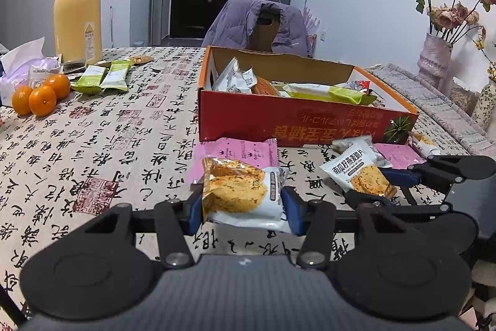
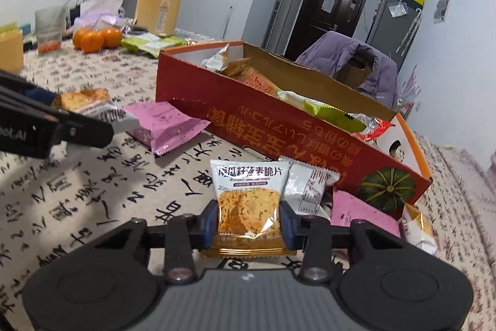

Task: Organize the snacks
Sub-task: 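Carry both cracker packets into the box and open both grippers, then withdraw both open grippers from the box toward the snack pile, then grasp the gold-and-white cracker packet with the right gripper, then grasp a pink packet with the left gripper while the right gripper holds the cracker packet, then carry the cracker packet and pink packet into the box and open both grippers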

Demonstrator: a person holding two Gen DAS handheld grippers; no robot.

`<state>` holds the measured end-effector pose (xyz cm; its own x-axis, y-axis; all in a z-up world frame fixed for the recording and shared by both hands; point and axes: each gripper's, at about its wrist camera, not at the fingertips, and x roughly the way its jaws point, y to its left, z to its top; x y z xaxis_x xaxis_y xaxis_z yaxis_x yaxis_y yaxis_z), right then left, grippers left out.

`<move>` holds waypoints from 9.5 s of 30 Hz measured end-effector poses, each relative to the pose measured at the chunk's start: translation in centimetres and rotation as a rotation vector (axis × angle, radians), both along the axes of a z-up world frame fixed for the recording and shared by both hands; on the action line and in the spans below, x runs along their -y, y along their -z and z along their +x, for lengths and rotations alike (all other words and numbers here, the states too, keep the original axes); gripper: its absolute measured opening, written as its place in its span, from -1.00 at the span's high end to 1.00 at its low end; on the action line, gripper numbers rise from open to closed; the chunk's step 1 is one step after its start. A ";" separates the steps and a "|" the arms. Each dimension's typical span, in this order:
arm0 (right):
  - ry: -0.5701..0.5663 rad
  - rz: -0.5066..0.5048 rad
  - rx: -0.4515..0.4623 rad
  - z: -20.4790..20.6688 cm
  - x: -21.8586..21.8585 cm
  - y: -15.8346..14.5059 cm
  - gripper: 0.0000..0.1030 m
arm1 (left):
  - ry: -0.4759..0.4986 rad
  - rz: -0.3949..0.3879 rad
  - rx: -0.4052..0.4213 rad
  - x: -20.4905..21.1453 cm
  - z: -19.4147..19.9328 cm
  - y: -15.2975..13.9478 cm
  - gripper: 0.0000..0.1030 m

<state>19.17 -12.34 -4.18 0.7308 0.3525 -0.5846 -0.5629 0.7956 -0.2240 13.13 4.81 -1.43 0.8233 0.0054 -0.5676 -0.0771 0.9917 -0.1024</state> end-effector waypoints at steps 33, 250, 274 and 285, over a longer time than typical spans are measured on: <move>0.179 0.244 0.179 6.9 5.2 -9.0 0.23 | 0.030 0.041 0.188 4.1 7.2 -7.1 -0.01; 0.271 0.324 0.147 1.7 8.8 -1.3 0.19 | -0.087 0.130 -0.087 1.8 8.2 2.6 -0.33; 0.209 0.329 0.213 0.3 7.6 -2.8 0.19 | -0.033 0.111 0.076 3.3 5.1 -1.4 -0.33; 0.201 0.339 0.271 3.1 6.3 -5.8 0.19 | -0.023 0.123 0.164 4.3 7.5 -4.7 -0.33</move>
<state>22.22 -18.61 1.58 0.9142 0.3268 -0.2397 -0.3479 0.9362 -0.0503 20.61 0.55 3.29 0.9036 0.0860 -0.4196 -0.0919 0.9957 0.0062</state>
